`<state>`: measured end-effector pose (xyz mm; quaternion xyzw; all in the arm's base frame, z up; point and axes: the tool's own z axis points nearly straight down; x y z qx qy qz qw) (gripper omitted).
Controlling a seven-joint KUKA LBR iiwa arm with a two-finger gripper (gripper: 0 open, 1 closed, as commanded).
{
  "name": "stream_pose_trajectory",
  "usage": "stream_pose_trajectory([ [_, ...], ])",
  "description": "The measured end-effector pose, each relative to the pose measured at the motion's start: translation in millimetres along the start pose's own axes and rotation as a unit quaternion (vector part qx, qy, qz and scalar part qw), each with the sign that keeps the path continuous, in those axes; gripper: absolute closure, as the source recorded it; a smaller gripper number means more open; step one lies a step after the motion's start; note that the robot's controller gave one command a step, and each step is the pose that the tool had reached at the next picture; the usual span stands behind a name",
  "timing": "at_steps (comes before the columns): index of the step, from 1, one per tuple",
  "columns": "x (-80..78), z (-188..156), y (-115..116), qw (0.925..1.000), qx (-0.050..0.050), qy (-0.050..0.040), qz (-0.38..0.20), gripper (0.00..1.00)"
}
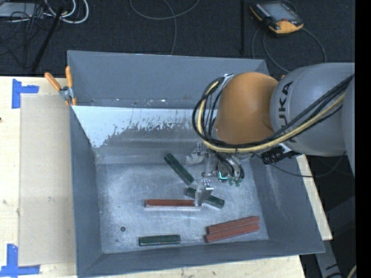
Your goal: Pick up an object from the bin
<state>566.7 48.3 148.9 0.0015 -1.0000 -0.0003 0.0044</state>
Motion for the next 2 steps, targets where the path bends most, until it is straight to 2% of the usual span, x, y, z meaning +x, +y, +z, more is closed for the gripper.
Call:
stream_pose_trajectory([
  [1, -1.9, -4, 0, 1.0, 0.0, -0.0039, 0.001, 0.0],
  [2, 32.6, 67, 23, 0.9999, 0.0, -0.0055, 0.011, 0.0],
])
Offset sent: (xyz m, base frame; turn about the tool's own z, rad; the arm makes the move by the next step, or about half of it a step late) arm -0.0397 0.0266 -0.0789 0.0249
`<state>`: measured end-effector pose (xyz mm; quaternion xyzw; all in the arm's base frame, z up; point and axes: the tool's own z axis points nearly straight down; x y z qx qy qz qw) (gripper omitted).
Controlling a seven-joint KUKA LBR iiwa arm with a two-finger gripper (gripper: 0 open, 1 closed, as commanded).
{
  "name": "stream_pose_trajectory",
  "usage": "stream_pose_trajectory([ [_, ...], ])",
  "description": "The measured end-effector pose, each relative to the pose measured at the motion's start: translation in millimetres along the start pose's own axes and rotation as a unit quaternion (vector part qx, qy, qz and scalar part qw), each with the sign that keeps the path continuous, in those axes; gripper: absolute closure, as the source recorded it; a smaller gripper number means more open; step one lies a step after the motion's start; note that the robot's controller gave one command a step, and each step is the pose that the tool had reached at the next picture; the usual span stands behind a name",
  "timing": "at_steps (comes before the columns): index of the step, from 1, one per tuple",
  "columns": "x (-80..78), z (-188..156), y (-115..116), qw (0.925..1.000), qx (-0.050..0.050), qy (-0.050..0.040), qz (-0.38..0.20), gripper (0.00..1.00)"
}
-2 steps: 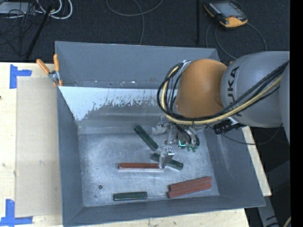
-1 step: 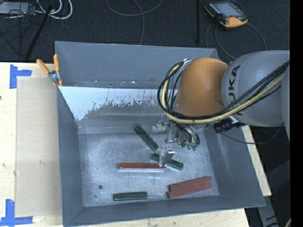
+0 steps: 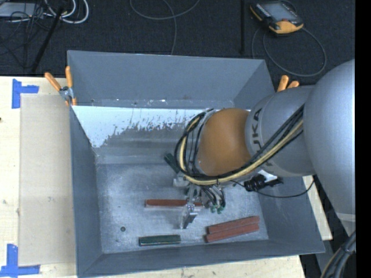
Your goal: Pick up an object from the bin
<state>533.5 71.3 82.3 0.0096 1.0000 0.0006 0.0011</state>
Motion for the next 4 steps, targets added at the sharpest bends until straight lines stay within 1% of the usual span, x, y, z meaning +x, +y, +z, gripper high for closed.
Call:
stream_pose_trajectory([
  [1, 0.0, 0, 0, 1.0, 0.0, 0.0, 0.0, 0.0],
  [2, -9.2, 12, 5, 0.9989, 0.0, 0.0039, 0.047, 0.0],
  [3, -17.4, 9, -1, 0.9986, -0.001, -0.0006, 0.053, 0.0],
  [4, 4.5, 7, 16, 0.9971, 0.0, -0.006, 0.076, 1.0],
])
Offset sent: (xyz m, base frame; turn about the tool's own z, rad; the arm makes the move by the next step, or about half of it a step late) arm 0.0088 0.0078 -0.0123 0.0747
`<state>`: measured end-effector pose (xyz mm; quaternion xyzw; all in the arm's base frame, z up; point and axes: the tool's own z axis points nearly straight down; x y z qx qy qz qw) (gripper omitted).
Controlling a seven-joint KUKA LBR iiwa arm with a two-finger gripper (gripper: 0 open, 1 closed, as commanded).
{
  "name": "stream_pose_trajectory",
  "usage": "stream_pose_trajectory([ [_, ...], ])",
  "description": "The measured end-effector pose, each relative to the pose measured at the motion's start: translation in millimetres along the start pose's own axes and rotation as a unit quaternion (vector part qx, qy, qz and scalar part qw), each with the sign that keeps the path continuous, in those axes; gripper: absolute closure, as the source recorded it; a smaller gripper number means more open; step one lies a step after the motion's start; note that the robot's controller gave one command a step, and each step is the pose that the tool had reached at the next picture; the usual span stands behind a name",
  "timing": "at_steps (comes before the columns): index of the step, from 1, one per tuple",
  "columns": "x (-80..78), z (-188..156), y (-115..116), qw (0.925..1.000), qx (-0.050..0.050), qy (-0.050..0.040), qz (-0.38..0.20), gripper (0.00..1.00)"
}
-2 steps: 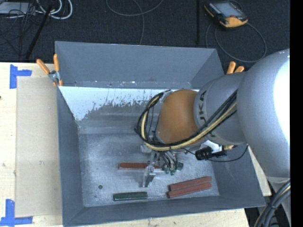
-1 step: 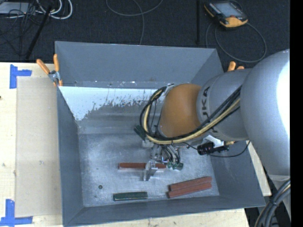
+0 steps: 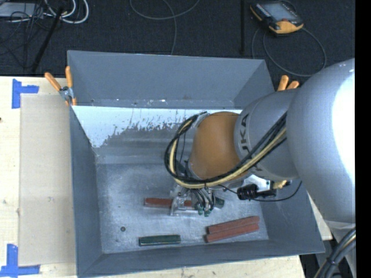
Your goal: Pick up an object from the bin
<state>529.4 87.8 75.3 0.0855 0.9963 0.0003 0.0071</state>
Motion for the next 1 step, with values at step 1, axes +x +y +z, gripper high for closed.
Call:
stream_pose_trajectory([
  [1, 0.0, 0.0, 0.0, 1.0, 0.0, 0.0, 0.0, 1.0],
])
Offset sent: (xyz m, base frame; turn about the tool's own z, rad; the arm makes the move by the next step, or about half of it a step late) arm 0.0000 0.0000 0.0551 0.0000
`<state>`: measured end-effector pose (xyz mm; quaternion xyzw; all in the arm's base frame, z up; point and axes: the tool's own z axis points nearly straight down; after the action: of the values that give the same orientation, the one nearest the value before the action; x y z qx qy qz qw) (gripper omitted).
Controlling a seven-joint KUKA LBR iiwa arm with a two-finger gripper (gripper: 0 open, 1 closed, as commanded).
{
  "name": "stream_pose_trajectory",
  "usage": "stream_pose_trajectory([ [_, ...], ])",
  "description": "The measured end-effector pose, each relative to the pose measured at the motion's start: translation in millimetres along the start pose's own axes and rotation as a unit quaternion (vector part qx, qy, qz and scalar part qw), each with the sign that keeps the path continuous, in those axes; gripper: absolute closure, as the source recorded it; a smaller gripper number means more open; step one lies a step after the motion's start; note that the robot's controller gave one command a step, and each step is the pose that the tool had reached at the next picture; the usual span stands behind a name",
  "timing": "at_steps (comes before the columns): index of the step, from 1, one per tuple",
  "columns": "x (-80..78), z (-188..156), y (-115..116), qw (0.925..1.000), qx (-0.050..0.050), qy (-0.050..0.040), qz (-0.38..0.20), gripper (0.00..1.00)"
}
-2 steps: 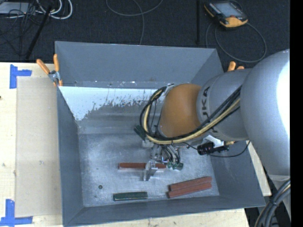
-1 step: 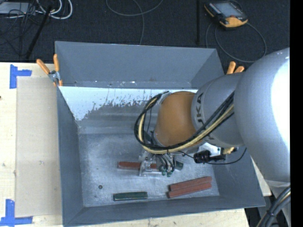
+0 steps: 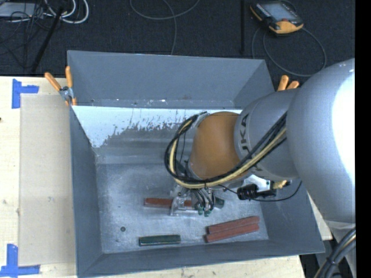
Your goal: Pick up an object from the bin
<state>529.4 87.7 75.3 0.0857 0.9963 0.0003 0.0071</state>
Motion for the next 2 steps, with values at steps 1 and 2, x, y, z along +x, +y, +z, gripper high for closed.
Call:
stream_pose_trajectory([
  [1, 1.3, -4, 0, 1.0, 0.001, 0.0031, 0.0, 1.0],
  [2, 3.3, -19, -1, 1.0, 0.001, 0.0084, 0.0, 1.0],
])
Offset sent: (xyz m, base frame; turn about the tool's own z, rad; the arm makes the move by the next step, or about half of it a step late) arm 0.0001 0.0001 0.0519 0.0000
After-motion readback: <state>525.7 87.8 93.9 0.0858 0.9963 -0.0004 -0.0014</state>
